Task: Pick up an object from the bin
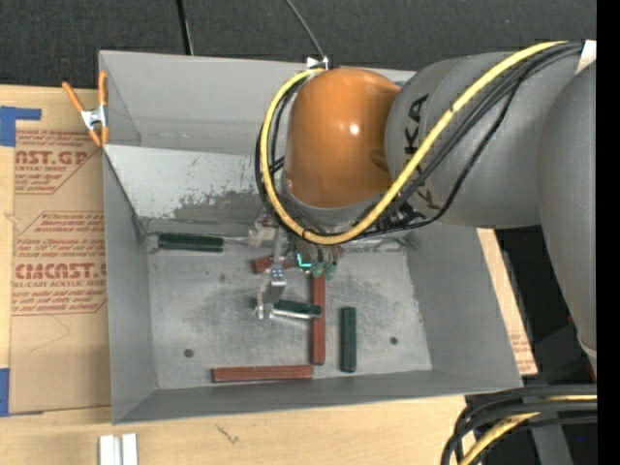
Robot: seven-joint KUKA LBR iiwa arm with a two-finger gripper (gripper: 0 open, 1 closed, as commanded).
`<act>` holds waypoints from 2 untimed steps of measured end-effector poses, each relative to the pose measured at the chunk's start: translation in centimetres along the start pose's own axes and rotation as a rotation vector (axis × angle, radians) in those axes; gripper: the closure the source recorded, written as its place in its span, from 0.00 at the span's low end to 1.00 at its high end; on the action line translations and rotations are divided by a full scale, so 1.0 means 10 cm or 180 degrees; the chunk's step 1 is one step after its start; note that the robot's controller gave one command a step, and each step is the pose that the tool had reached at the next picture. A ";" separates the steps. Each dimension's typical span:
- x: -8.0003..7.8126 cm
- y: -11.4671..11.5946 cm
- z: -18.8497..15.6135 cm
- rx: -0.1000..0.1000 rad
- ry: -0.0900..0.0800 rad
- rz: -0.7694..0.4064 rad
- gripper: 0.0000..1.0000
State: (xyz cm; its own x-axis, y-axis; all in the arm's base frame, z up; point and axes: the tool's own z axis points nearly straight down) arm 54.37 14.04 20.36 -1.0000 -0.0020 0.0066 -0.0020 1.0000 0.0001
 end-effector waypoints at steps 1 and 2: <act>-0.02 -0.01 -0.05 -0.0004 -0.0024 0.0004 0.00; -0.04 -0.20 0.06 -0.0010 -0.0037 -0.0293 0.00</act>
Offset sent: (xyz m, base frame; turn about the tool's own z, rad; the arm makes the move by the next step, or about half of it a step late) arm 0.0080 -0.0685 -0.0294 -0.2204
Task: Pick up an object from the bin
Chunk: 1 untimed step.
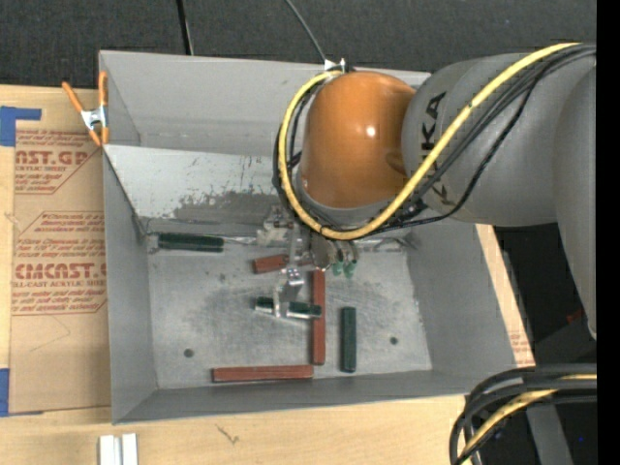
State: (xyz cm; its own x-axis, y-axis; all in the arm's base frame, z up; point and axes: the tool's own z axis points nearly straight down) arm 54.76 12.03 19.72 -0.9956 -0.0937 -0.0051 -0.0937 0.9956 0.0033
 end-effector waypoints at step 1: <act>0.15 -0.24 0.60 0.0010 -0.0004 -0.0210 0.00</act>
Offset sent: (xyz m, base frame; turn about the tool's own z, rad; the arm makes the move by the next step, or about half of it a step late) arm -0.0218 -0.0292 -0.1272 0.0115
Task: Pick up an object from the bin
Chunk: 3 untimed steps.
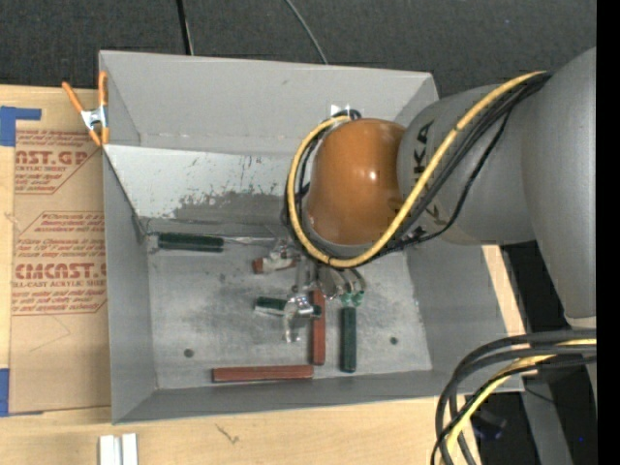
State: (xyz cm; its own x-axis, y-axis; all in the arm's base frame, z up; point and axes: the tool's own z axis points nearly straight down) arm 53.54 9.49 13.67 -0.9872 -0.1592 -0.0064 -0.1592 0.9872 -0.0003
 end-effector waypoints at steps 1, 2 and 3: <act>0.05 -0.01 0.60 -0.0010 -0.0033 0.0249 1.00; 0.05 -0.01 0.60 -0.0010 -0.0033 0.0249 1.00; 0.22 -0.04 -0.93 -0.0001 0.0002 0.0195 1.00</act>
Offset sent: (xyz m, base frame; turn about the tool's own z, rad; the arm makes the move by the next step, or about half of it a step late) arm 0.0000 0.0000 0.0000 0.0000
